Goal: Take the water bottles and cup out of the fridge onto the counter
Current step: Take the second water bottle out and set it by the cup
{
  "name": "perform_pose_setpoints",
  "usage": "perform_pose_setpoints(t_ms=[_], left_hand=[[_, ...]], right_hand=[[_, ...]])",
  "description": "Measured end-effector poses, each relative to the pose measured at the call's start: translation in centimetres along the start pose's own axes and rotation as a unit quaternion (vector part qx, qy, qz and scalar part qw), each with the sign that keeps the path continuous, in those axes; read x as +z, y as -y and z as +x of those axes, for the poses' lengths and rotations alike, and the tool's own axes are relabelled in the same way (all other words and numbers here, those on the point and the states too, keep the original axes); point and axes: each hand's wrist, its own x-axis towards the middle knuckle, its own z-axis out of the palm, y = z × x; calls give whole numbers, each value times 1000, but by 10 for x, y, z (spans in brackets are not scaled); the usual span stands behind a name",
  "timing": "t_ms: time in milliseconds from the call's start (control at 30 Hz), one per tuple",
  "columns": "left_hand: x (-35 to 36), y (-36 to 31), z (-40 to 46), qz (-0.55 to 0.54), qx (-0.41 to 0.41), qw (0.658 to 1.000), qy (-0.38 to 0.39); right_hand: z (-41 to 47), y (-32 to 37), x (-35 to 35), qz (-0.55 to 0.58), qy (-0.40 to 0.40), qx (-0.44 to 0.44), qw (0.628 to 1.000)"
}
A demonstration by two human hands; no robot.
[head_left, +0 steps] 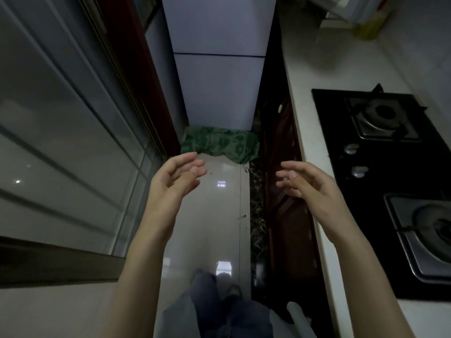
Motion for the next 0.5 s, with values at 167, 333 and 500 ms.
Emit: perform_pose_setpoints(t_ms=[167,333,500], left_hand=[[-1,-2,62,-19,-5,1000,7],[-1,-6,144,-21,21,999,33],[-7,-32,240,-19,49,997,58]], right_hand=[[55,1,0,18,-22,5,1000],[125,4,25,21,-19,0,1000],[211,23,53,27,-33,-15,999]])
